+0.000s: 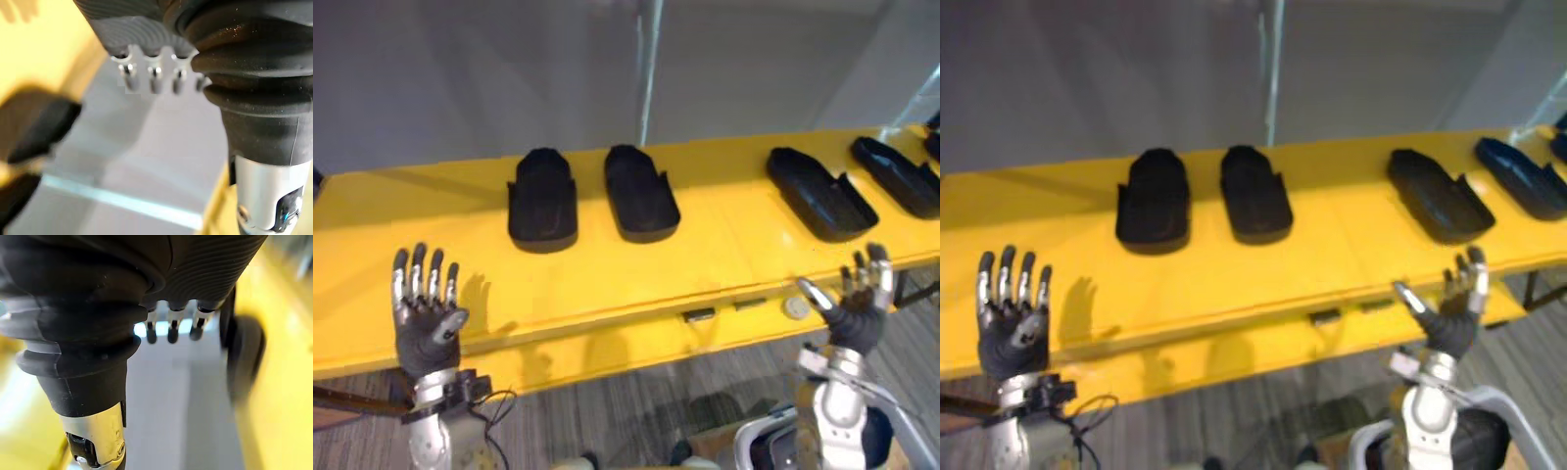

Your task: Walk over and take plastic housings, then place them on the shelf

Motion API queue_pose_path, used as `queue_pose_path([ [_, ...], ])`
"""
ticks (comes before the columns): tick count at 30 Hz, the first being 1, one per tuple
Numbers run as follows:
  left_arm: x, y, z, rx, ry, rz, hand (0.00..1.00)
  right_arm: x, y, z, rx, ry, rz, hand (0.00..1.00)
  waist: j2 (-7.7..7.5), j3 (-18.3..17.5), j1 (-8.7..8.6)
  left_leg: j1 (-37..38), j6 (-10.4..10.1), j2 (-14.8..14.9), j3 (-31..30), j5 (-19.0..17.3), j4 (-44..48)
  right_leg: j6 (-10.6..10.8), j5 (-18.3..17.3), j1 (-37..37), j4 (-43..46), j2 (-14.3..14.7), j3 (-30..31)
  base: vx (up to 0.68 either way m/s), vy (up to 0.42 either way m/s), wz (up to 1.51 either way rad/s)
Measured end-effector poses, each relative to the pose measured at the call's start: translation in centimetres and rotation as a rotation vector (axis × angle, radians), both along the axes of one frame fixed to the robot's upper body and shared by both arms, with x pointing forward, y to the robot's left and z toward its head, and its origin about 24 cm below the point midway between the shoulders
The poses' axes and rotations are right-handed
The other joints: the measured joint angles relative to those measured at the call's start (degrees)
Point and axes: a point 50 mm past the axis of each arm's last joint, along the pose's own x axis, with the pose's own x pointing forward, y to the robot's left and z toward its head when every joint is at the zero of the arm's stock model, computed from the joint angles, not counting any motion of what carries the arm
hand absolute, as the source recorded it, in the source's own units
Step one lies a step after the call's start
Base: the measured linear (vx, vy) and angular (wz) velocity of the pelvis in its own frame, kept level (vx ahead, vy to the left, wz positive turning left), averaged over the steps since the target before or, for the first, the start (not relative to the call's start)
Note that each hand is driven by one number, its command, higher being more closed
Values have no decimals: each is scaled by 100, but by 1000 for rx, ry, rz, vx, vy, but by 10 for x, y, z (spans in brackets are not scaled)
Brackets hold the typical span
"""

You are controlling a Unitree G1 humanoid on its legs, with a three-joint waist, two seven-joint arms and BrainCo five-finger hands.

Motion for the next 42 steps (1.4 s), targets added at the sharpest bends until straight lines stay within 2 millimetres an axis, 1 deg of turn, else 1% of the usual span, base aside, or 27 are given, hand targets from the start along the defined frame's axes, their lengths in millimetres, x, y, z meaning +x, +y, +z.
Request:
queue_pose_path([
  [1,3,-7,1,-2,-10,-33,0,-2,-1,-1,7,6,-20,0,22,-40,-48,-1,-11,18,80,-19,8,6,6,-40,6,22,97,-25,-4,-64],
  [4,21,-55,11,0,-71,-270,0,-24,-9,-13,45,64,-137,0,131,-133,-375,6,-71,150,579,-218,184,25,40,-235,19,175,595,-9,-27,-77],
  [5,24,-64,11,3,-73,-316,0,-27,-10,-14,51,74,-149,0,150,-145,-426,13,-90,171,659,-249,206,24,46,-270,18,203,682,-16,-33,-74],
  [6,29,-80,11,17,-68,-403,0,-35,-11,-18,58,97,-174,0,195,-173,-553,31,-114,208,811,-290,225,17,59,-333,19,260,828,-10,-27,-56],
  [8,36,-97,8,42,-48,-489,0,-42,-12,-20,75,109,-202,0,248,-205,-692,90,-152,258,1050,-345,231,3,77,-418,25,346,1053,-17,-36,-78],
  [9,42,-108,3,87,-17,-544,0,-46,-13,-21,82,111,-220,0,294,-232,-833,109,-173,324,1313,-424,306,-26,107,-502,23,442,1293,-28,-38,-91],
  [11,49,-117,1,123,0,-581,0,-50,-15,-20,74,108,-234,0,322,-242,-995,178,-215,379,1591,-489,345,-46,147,-596,22,549,1550,-29,-44,-87],
  [12,52,-120,1,132,3,-589,0,-53,-16,-20,69,105,-241,0,326,-244,-1008,195,-236,405,1746,-512,361,-49,172,-635,20,600,1707,-56,-53,-89],
  [13,57,-124,2,147,7,-596,0,-55,-17,-18,62,93,-245,0,328,-243,-1113,245,-234,423,1907,-513,369,-48,181,-661,16,657,1852,-53,-47,-60],
  [15,61,-125,4,162,11,-587,0,-57,-18,-19,73,87,-232,0,343,-238,-1171,338,-236,440,2046,-514,366,-51,191,-674,19,713,1999,-53,-60,-52],
  [17,61,-128,5,159,22,-578,0,-56,-17,-19,86,80,-198,0,370,-227,-1173,399,-227,487,2124,-538,474,-60,198,-674,34,785,2173,-51,-67,-53],
  [18,61,-129,4,153,35,-569,0,-53,-16,-19,96,71,-164,0,352,-205,-1155,293,-100,557,2009,-621,873,-61,198,-661,61,798,2283,-51,-98,-43],
  [19,60,-131,3,143,47,-560,0,-49,-13,-18,88,64,-123,0,349,-153,-1113,90,87,640,1596,-729,1507,-77,187,-636,109,803,2398,-42,-104,-44],
  [20,61,-130,3,137,52,-551,0,-46,-11,-16,82,55,-97,0,370,-105,-1096,-34,210,664,1277,-800,1851,-96,173,-612,140,806,2475,-37,-62,-65],
  [21,60,-127,2,125,66,-525,0,-35,-6,-12,67,33,-38,0,449,-38,-984,-333,399,692,534,-918,2531,-155,111,-624,226,865,2691,-50,45,-99],
  [22,58,-125,-1,108,85,-502,0,-24,1,-7,49,8,34,0,560,-4,-811,-470,577,650,-231,-1086,2926,-186,78,-649,265,986,2967,-56,100,-115],
  [24,46,-118,-9,84,120,-481,0,-9,13,0,36,-31,125,0,756,-116,-631,-520,502,474,-1011,-1165,2955,-187,81,-825,372,1140,3231,-28,121,-91],
  [25,42,-115,-10,78,125,-474,0,-6,17,2,36,-45,147,0,757,-117,-600,-536,498,416,-1128,-1163,2936,-184,81,-894,429,1142,3257,-18,95,-47],
  [27,30,-101,-13,71,128,-442,0,3,30,8,43,-82,219,0,655,-116,-477,-592,494,258,-1131,-1164,2652,-111,125,-1150,523,1054,3268,-41,58,-2],
  [28,29,-98,-13,72,125,-434,0,4,33,9,43,-89,233,0,650,-133,-448,-581,480,217,-1123,-1172,2554,-77,150,-1223,518,1017,3267,-73,59,15],
  [30,24,-89,-13,71,120,-400,0,11,41,13,31,-103,303,0,563,-72,-231,-623,316,155,-1152,-1273,2200,33,256,-1420,471,952,3242,-107,70,15],
  [32,20,-83,-14,61,109,-376,0,15,48,13,41,-100,360,0,458,-23,-152,-622,248,88,-1284,-1343,2009,57,352,-1429,362,874,3178,-112,74,21],
  [36,21,-92,-7,66,49,-424,0,14,56,4,84,-63,381,0,396,24,-155,-763,255,30,-1304,-1536,2151,86,368,-1668,697,869,3116,-98,53,5],
  [38,23,-101,-1,68,14,-466,0,6,58,-7,119,-12,358,0,359,93,-155,-841,297,42,-1250,-1706,2510,108,382,-1818,1026,972,3125,-114,48,-50],
  [40,27,-108,5,78,-16,-493,0,-9,55,-20,143,55,328,0,308,242,-195,-808,340,160,-894,-2024,3040,114,394,-1861,1335,1121,3058,-169,63,-95],
  [41,28,-108,5,81,-16,-489,0,-11,54,-21,149,59,332,0,282,280,-205,-808,369,207,-778,-2082,3161,97,422,-1869,1352,1137,3042,-246,42,-85],
  [42,30,-108,5,85,-9,-482,0,-14,52,-24,160,69,330,0,220,359,-257,-833,407,228,-605,-2107,3226,-201,343,-1858,1276,1128,3011,-381,40,-80],
])
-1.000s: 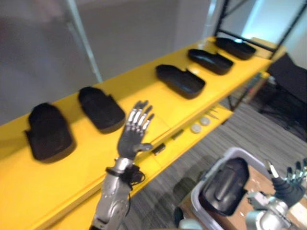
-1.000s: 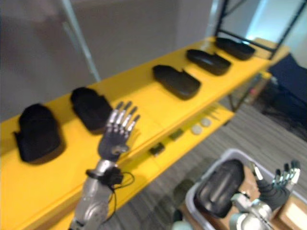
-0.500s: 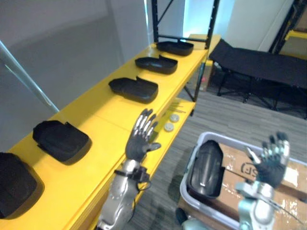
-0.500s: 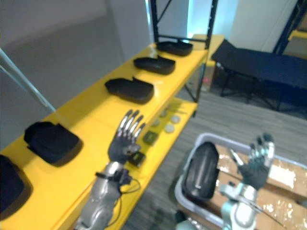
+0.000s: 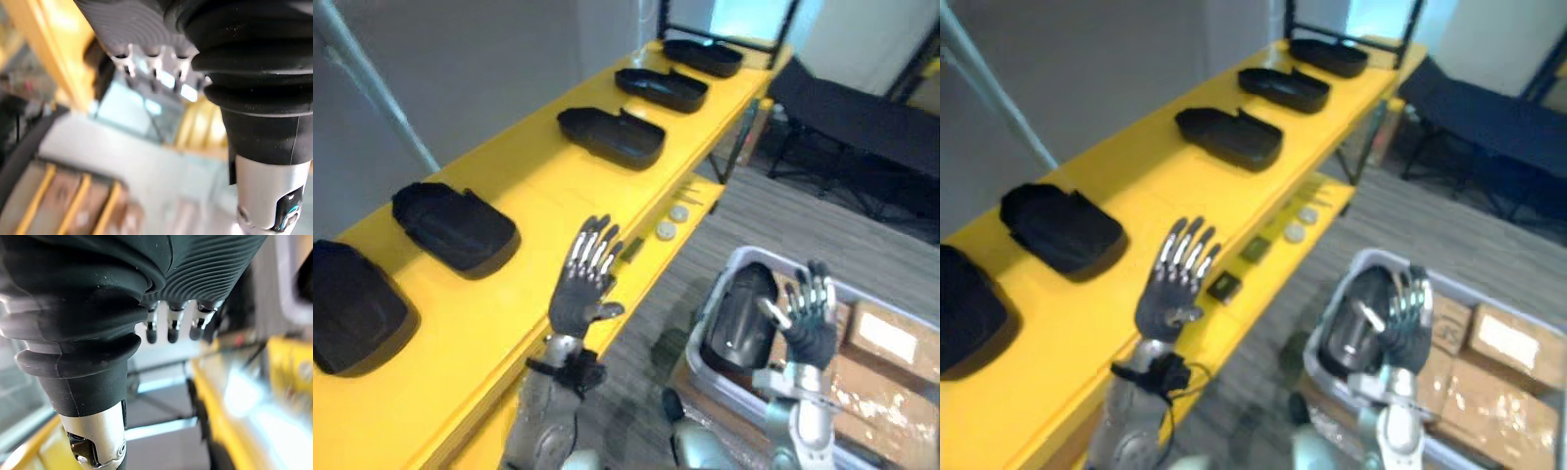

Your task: Walk over and take plastic housings, then place them on the shelf

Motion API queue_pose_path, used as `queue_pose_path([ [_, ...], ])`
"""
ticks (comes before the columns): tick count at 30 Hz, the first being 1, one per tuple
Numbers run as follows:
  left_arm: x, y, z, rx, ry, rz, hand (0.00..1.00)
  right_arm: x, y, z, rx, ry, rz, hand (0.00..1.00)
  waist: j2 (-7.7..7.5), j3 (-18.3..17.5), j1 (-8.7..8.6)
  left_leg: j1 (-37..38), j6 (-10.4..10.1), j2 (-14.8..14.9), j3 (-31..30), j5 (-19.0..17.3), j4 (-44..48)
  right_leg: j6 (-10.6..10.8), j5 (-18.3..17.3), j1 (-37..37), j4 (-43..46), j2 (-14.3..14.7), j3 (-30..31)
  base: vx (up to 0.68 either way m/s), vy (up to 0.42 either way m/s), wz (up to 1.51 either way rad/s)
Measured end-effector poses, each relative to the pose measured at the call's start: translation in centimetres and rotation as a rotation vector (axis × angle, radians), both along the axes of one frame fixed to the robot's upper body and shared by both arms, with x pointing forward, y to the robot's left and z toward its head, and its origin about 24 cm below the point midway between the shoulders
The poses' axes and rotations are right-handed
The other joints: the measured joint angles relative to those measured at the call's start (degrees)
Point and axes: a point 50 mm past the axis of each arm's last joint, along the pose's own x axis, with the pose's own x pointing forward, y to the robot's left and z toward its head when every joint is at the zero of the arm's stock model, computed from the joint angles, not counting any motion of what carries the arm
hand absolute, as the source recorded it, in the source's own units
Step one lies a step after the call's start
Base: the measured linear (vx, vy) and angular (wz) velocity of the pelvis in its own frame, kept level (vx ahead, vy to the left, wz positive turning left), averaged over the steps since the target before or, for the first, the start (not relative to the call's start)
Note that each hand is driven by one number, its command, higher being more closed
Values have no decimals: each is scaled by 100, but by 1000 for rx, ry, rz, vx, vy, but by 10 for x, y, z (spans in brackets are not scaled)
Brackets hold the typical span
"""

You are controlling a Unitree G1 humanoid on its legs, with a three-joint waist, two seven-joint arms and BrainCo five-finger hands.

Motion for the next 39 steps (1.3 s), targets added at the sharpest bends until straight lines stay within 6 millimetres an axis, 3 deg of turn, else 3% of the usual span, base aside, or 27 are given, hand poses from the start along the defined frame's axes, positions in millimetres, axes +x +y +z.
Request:
queue_pose_path([
  [1,3,1,-6,20,31,24,0,-1,-2,-1,-1,-2,11,0,-13,102,-83,19,101,28,237,72,-82,-566,-314,-132,171,-86,-467,-373,48,-89],
  [3,4,8,-16,45,82,87,0,7,2,5,-23,-39,65,0,-16,103,60,26,121,197,812,183,-194,-552,-549,-515,986,-249,-1316,-278,48,-139],
  [5,6,15,-23,53,121,125,0,18,9,8,-17,-73,107,0,-25,84,113,44,122,289,1248,483,-580,-574,-1065,-522,1832,-586,-2138,-173,14,-121],
  [8,7,21,-26,63,138,147,0,28,15,-1,-2,-43,121,0,-77,24,142,23,63,308,1531,941,-1175,-456,-1584,2,2103,-1116,-2542,-65,-71,-67],
  [10,5,23,-31,82,164,143,0,30,17,-11,9,1,116,0,-123,-5,220,25,-26,294,1707,1055,-1325,-450,-1535,511,1850,-1490,-2582,-33,-159,-58],
  [11,5,25,-35,104,186,140,0,30,20,-16,8,33,122,0,-150,-20,247,20,-107,274,1733,1104,-1341,-111,-1452,738,1463,-1527,-2542,-22,-237,-60],
  [12,5,25,-42,119,223,135,0,29,22,-19,2,55,131,0,-71,-64,250,30,-223,275,1551,1207,-1504,-9,-1368,719,1368,-1439,-2605,-18,-228,-58],
  [14,4,24,-49,125,265,127,0,28,24,-22,3,77,142,0,44,-132,188,113,-325,358,1534,1319,-1677,-66,-1295,697,1348,-1323,-2600,-14,-153,-27],
  [15,2,24,-51,124,277,123,0,25,24,-25,5,101,145,0,73,-150,80,187,-386,441,1535,1398,-1772,-3,-1244,712,1347,-1230,-2592,-30,-129,-10],
  [17,2,27,-52,115,286,134,0,22,25,-29,5,125,159,0,64,-145,70,209,-442,503,1543,1445,-1797,5,-1244,726,1267,-1152,-2594,-49,-110,-7],
  [19,4,32,-50,74,280,145,0,21,24,-32,-2,146,183,0,-39,-105,65,-90,-434,530,1509,1531,-1659,113,-1329,714,947,-1140,-2664,-88,-131,4],
  [21,10,31,-43,43,251,148,0,34,23,-28,-58,129,202,0,-66,123,64,-567,-428,553,1296,1530,-1311,184,-1327,614,613,-1137,-2793,-159,-117,9],
  [23,17,27,-44,-10,262,140,0,52,15,-24,-120,115,196,0,48,564,65,-749,-383,591,1205,1594,-1210,213,-1129,605,392,-1086,-2829,-208,-41,6],
  [25,16,25,-58,-8,322,146,0,66,4,-23,-160,119,148,0,109,679,75,-814,-349,490,1238,1770,-1451,241,-929,569,-9,-1092,-2830,-233,14,-5],
  [28,14,23,-80,94,408,168,0,69,-8,-20,-165,117,71,0,117,683,79,-797,-330,370,1226,1885,-1665,201,-844,583,-186,-1162,-2893,-87,26,8],
  [31,8,21,-121,370,563,177,0,77,-22,-21,-193,142,25,0,117,683,79,-779,-273,252,1217,1972,-1783,271,-699,644,-370,-1247,-2931,-19,49,7],
  [33,-1,21,-155,585,700,164,0,93,-31,-29,-183,215,12,0,122,686,99,-782,-240,177,1208,1992,-1804,329,-562,678,-403,-1301,-2933,31,62,2],
  [36,-10,28,-179,656,836,184,0,119,-45,-32,-140,285,-14,0,190,799,131,-779,-214,80,961,2008,-1762,376,-492,829,-471,-1342,-2993,8,36,19],
  [39,-10,37,-185,666,876,234,0,155,-67,-3,-157,248,-81,0,316,1070,378,-867,-163,10,765,2041,-1731,385,-432,869,-469,-1389,-3164,-81,23,29],
])
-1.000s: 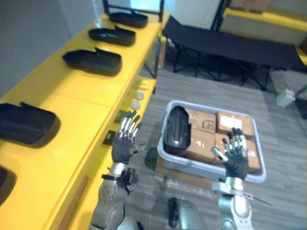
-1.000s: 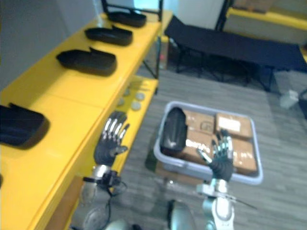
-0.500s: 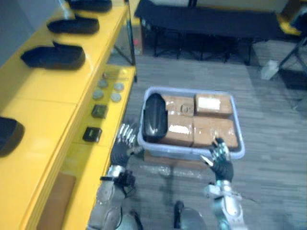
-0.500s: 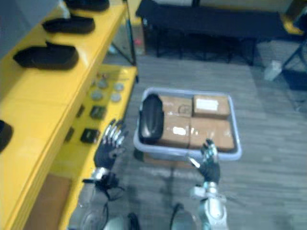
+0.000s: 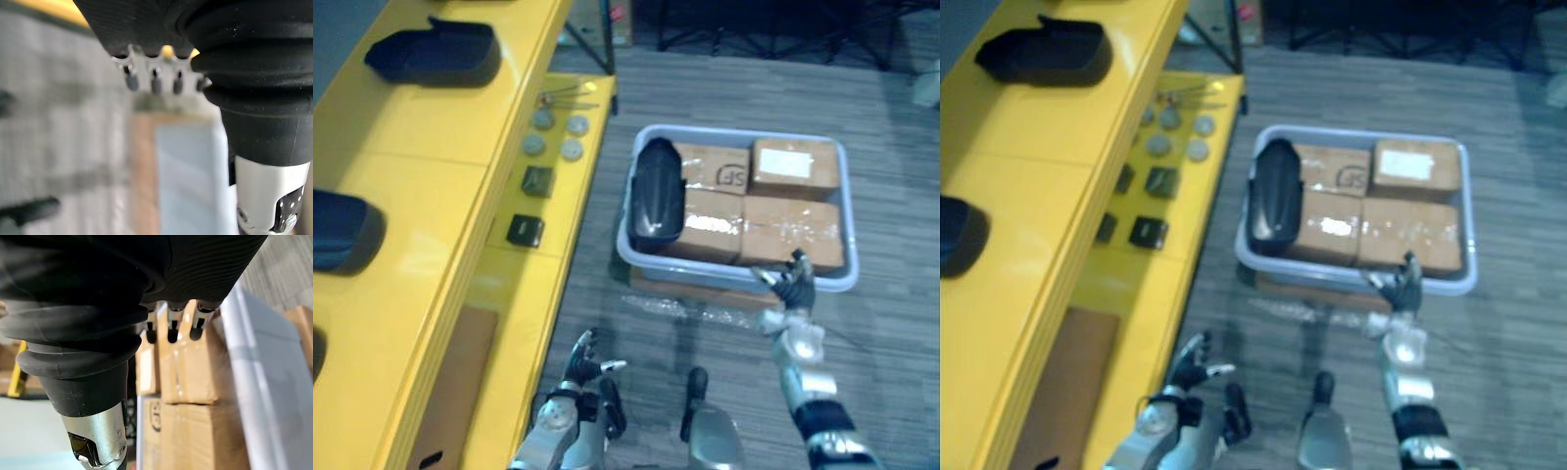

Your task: Walk over and take plastic housings, then place them on the shelf

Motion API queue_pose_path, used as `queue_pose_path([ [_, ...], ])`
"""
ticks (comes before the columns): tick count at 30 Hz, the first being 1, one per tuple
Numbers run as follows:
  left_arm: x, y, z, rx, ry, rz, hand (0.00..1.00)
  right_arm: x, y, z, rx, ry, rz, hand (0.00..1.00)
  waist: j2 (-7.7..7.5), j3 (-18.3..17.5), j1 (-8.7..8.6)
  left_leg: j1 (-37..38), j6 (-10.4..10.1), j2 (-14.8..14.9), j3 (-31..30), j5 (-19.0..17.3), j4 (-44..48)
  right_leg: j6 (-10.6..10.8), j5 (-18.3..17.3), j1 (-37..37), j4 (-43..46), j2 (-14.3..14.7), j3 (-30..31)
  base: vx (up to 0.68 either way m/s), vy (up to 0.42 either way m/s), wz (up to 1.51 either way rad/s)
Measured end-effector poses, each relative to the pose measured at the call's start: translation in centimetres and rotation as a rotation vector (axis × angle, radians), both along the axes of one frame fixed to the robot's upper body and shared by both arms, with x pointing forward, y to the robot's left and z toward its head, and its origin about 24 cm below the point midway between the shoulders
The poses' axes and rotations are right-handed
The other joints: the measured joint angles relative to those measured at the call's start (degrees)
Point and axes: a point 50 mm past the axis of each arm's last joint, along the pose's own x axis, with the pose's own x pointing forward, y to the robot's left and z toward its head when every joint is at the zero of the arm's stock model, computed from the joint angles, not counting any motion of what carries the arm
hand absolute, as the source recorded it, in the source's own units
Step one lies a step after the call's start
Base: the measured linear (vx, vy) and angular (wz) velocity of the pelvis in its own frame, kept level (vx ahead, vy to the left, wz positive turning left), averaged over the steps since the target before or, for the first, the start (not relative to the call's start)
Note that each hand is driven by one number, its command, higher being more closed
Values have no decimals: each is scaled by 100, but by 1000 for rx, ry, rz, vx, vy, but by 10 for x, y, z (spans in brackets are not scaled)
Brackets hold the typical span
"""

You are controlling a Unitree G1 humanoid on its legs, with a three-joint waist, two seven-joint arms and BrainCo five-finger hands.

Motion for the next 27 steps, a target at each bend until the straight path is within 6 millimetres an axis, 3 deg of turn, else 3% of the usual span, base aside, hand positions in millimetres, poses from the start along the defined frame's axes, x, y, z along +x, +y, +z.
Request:
queue_pose_path([
  [2,1,3,-2,7,8,9,0,19,-11,25,-28,-41,-28,0,53,108,43,-161,46,-37,-157,53,50,-2,28,-30,-1,-38,-154,-103,23,44],
  [4,-6,7,-13,22,47,20,0,42,-25,63,-75,-63,-62,0,124,172,248,-349,81,-88,-296,114,80,-7,68,-112,-6,-76,-293,-116,35,35],
  [7,-11,10,-22,31,79,35,0,57,-38,98,-134,-64,-90,0,241,246,452,-567,121,-162,-512,185,132,-3,71,-152,26,-158,-561,-56,41,42],
  [10,-11,19,-29,22,91,86,0,69,-35,116,-147,-41,-97,0,397,342,655,-785,123,-179,-664,183,302,-10,61,-248,136,-181,-698,-48,36,27],
  [12,-10,16,-28,-32,75,130,0,70,-41,118,-139,-2,-130,0,495,393,828,-903,124,-182,-733,183,400,-15,28,-330,261,-236,-754,-43,52,24],
  [15,-9,15,-26,-79,44,170,0,71,-45,119,-138,42,-149,0,607,461,952,-1039,125,-236,-871,185,496,-3,-169,-463,605,-360,-903,-38,43,26],
  [20,-9,15,-26,-122,23,197,0,64,-68,139,-195,86,-276,0,781,528,1090,-1164,178,-357,-993,252,490,3,-417,-683,1047,-571,-1018,-33,21,19],
  [27,-12,18,-28,-151,23,234,0,52,-86,135,-194,179,-524,0,891,545,1142,-1322,161,-435,-1137,301,508,-8,-631,-900,1452,-723,-1116,-1,-2,13],
])
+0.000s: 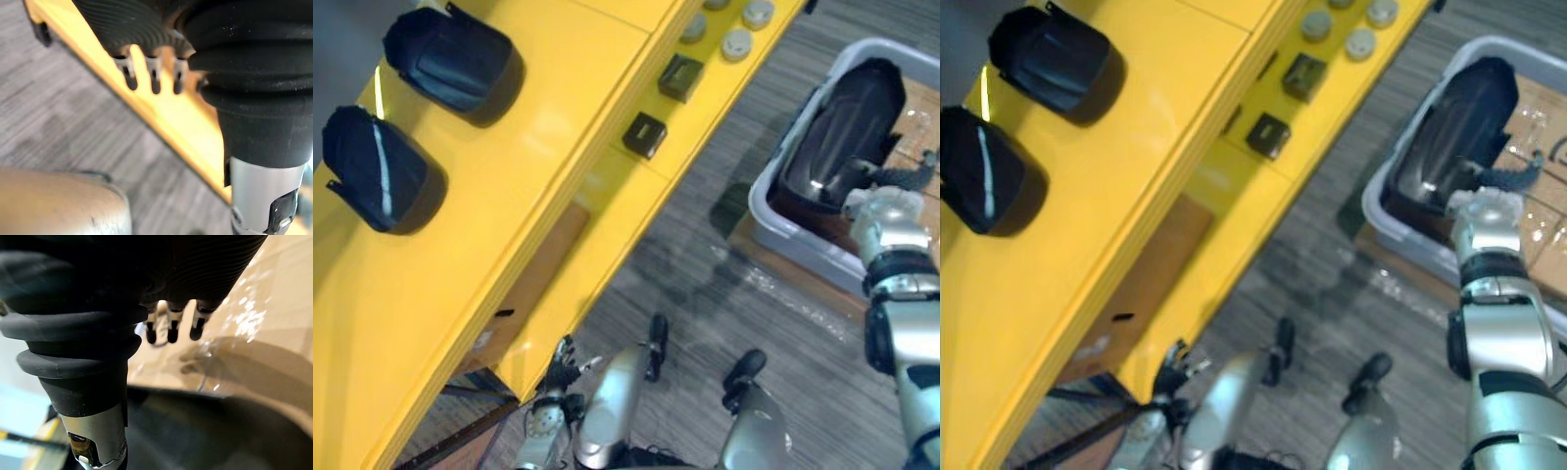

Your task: Walk over and take plastic housings, then place them on the shelf

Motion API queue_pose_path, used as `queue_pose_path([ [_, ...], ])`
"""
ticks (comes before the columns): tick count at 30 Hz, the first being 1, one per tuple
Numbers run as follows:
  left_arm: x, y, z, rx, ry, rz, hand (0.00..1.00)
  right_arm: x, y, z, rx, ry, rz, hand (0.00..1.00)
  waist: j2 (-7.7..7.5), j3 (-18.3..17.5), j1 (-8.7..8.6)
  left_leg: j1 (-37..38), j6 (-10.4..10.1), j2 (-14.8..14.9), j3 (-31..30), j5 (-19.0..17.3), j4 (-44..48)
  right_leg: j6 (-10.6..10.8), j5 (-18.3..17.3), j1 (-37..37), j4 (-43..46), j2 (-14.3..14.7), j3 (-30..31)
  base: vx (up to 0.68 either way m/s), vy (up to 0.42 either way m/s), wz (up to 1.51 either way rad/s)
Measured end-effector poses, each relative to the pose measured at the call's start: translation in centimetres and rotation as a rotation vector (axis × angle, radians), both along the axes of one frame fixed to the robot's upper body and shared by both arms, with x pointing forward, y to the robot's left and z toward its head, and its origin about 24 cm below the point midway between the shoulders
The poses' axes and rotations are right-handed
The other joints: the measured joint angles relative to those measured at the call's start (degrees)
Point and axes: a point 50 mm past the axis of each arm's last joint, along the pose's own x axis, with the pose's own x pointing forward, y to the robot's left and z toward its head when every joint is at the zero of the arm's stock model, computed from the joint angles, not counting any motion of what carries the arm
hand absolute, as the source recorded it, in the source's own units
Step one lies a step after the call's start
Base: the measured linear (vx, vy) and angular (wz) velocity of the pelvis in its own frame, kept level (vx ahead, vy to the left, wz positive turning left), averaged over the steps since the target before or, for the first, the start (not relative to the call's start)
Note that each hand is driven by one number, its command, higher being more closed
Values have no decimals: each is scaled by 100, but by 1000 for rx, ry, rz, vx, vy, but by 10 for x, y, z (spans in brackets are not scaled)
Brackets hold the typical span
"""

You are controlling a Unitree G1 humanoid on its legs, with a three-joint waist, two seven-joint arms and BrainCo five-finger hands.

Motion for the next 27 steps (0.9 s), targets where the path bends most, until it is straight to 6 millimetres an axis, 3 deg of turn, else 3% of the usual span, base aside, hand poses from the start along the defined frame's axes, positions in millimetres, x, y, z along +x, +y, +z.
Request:
queue_pose_path([
  [6,0,0,0,-26,-4,-3,0,-10,-13,7,-20,16,-136,0,24,-15,59,-187,-22,-12,-144,-19,174,-48,-208,-153,284,-73,-80,-17,3,12],
  [7,0,-1,0,-32,-2,1,0,-11,-14,5,-17,24,-139,100,34,-23,90,-193,-23,-5,-138,-19,183,-69,-229,-185,333,-80,-77,-49,-3,-2],
  [11,-2,-2,-3,-50,18,10,0,-14,-20,-2,21,113,-104,100,105,-72,128,-231,-30,2,-142,-24,229,-112,-321,-238,443,-105,-78,-42,4,0],
  [17,-5,-1,-6,-59,38,13,0,-36,-58,9,-64,325,-13,100,198,-137,161,-402,-62,41,-175,-73,377,-132,-373,-350,538,-95,-88,-14,11,1],
  [27,-5,-3,-6,-53,42,-5,0,-54,-74,-9,-161,659,-11,100,283,-198,364,-535,-125,96,-344,-112,493,-162,-522,-375,675,-58,-263,3,-4,7],
])
